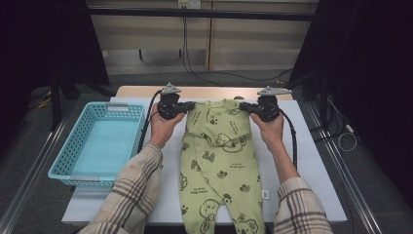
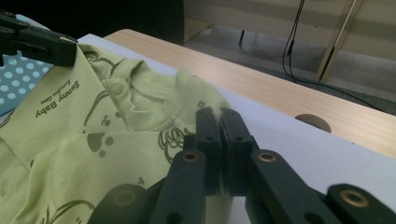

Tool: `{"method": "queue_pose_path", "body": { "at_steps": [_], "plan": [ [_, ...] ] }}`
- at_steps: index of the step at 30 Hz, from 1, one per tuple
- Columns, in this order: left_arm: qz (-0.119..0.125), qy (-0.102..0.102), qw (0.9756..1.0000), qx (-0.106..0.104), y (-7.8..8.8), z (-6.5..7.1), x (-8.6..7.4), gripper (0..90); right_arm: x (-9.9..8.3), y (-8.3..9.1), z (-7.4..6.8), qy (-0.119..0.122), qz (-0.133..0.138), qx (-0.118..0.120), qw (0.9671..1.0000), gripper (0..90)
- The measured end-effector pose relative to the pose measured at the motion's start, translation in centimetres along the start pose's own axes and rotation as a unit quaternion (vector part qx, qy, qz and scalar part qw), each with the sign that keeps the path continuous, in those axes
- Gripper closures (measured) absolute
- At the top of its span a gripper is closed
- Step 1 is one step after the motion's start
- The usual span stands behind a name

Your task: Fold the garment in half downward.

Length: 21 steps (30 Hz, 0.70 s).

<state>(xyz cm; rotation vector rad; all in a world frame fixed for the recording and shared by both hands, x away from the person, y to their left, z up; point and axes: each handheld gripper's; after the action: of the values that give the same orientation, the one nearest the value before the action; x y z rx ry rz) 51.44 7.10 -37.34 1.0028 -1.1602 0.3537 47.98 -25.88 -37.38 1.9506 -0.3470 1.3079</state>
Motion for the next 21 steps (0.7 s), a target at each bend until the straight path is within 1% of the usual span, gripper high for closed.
{"method": "queue_pose_path", "body": {
  "at_steps": [3,6,8,9,11,12,14,16,19,20,21],
  "plan": [
    [0.002,0.004,1.0000,0.000,0.2,0.0,0.2,87.8,0.2,0.2,0.0,0.003,0.005,-0.002,1.0000,87.7],
    [0.006,0.012,0.9999,0.005,0.2,-0.1,0.4,87.9,0.3,0.3,0.1,0.003,0.010,-0.003,0.9999,87.7],
    [0.006,0.011,0.9999,0.009,0.1,-0.1,0.5,87.9,0.4,0.3,0.1,0.005,0.008,-0.006,0.9999,87.7],
    [0.009,0.009,0.9999,0.008,0.1,-0.1,0.5,87.9,0.5,0.3,0.1,0.000,0.008,-0.005,1.0000,87.7],
    [0.010,0.013,0.9998,0.009,0.1,0.0,0.7,87.9,0.5,0.3,0.1,0.002,0.010,-0.009,0.9999,87.7],
    [0.015,0.012,0.9998,0.008,0.1,0.1,0.8,87.9,0.5,0.3,0.2,0.003,0.011,-0.012,0.9999,87.6],
    [0.016,0.006,0.9998,0.010,0.3,0.2,1.1,87.9,0.6,0.3,0.2,-0.002,0.013,-0.012,0.9998,87.6],
    [0.018,0.004,0.9998,0.008,0.4,0.2,1.4,87.9,0.7,0.4,0.3,0.001,0.015,-0.015,0.9998,87.7],
    [0.022,0.009,0.9997,0.007,0.4,0.2,1.6,87.9,0.9,0.5,0.3,-0.003,0.019,-0.018,0.9997,87.6],
    [0.021,0.007,0.9997,0.009,0.4,0.2,1.7,87.8,1.0,0.6,0.3,-0.002,0.018,-0.016,0.9997,87.7],
    [0.021,0.007,0.9997,0.009,0.4,0.2,1.7,87.9,1.1,0.6,0.3,-0.001,0.018,-0.019,0.9996,87.6]
  ]
}}
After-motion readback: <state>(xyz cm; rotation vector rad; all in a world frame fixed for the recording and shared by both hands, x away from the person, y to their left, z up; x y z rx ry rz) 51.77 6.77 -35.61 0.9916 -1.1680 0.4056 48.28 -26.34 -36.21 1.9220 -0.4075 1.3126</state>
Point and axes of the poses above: each handheld gripper's, and its own axes: y roughly backward along the jaws, x roughly out of its top, z roughly to its right, and after that the axes turned 12 degrees about x, right-handed
